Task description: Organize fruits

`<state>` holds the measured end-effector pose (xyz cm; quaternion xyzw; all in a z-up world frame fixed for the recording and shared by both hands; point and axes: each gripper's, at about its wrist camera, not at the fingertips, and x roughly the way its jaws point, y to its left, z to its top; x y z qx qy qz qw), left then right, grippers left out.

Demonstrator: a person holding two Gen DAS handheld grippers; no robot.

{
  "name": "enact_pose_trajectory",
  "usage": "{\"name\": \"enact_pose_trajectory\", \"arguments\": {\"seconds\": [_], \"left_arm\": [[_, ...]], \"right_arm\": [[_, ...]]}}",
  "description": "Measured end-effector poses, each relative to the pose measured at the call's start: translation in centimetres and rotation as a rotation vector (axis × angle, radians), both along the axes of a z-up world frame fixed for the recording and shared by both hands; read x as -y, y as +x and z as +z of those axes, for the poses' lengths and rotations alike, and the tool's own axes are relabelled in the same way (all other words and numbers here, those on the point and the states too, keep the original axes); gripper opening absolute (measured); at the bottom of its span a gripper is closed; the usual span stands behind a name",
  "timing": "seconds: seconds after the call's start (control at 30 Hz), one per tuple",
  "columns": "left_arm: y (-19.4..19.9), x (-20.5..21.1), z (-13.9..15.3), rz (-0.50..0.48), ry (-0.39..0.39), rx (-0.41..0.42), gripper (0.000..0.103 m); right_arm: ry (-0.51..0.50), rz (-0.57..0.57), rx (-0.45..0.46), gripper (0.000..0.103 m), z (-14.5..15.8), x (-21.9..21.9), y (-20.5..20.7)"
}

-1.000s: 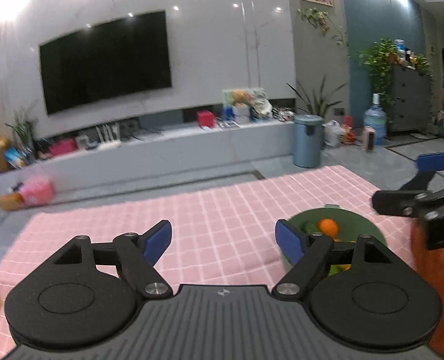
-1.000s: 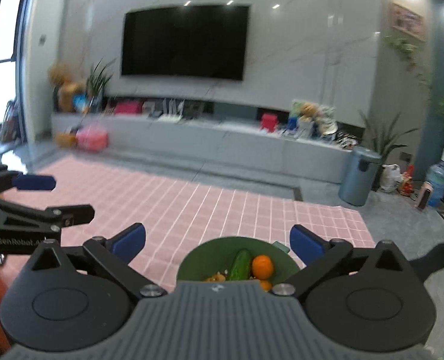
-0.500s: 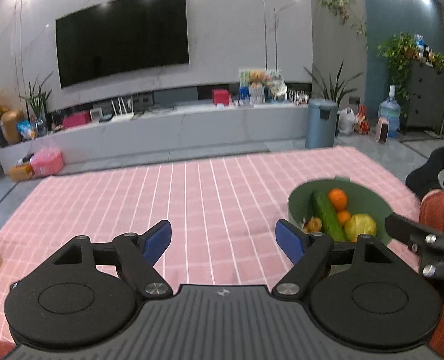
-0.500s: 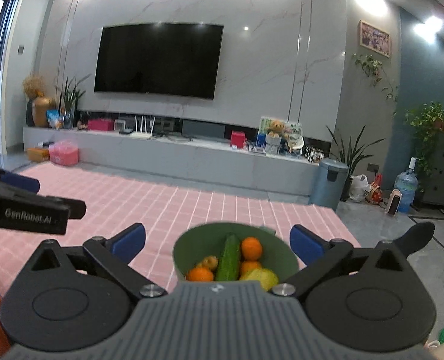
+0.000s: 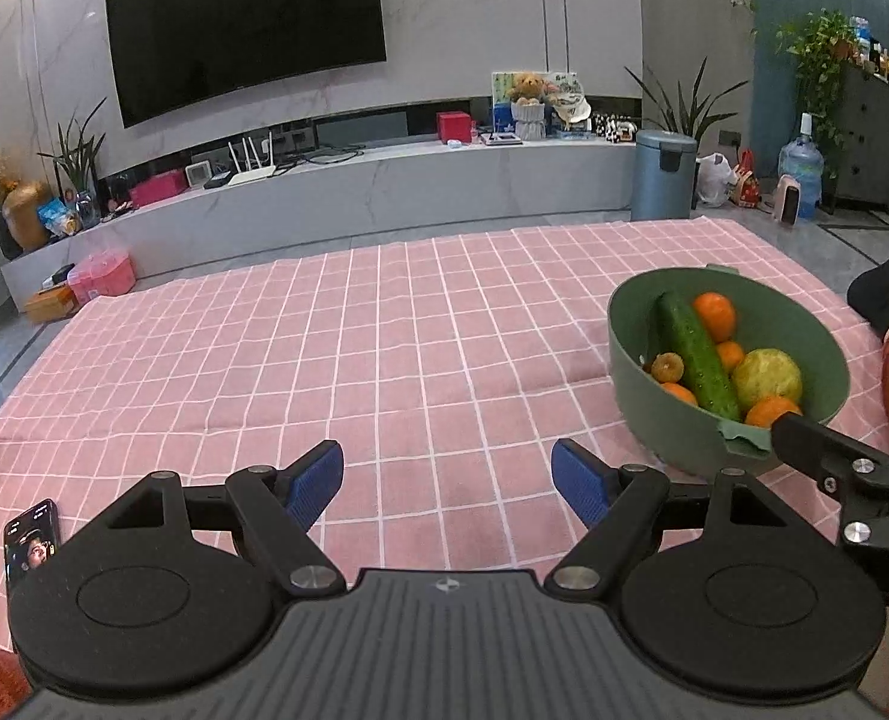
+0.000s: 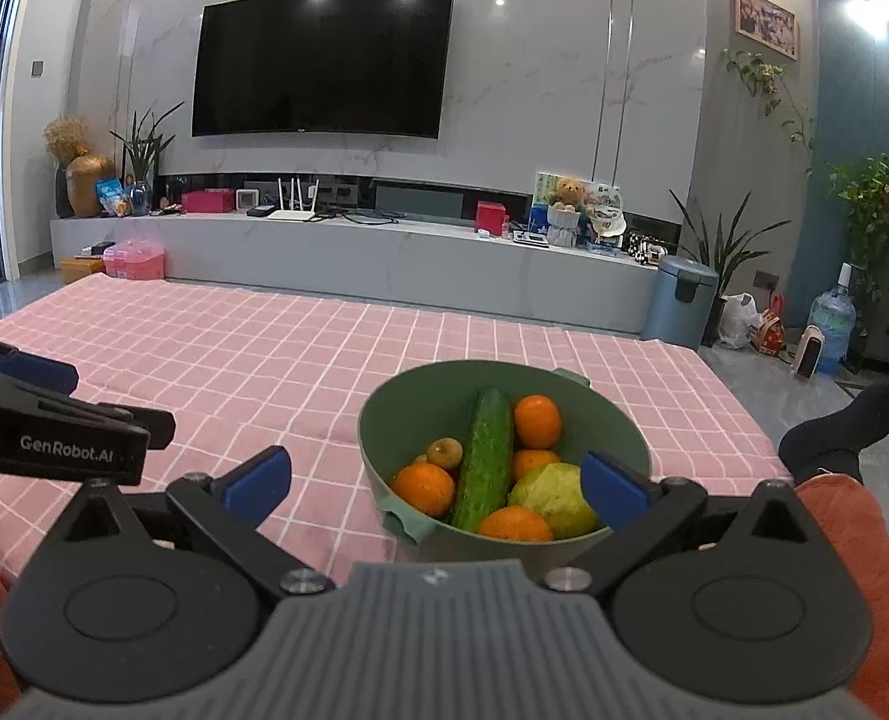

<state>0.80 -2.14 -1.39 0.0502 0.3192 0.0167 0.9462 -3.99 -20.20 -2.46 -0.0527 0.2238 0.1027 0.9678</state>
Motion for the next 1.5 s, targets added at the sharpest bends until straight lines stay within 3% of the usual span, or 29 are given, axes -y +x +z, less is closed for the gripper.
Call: {"name": "enact_pose_trajectory", "arguments": {"seconds": [0.37,1.5], "left_arm": [[0.36,0.0,-0.59,-0.004,0.005,-0.042,0.093],[0.11,-0.08,0.09,0.001,0.008,-0.032,0.093]], "right_arm": [[-0.002,-0.015,-0.03,0.098,-0.77,-0.11,0.66],[0.013,0.001,-0.007,0.098,-0.93,0.36,0.29]]}}
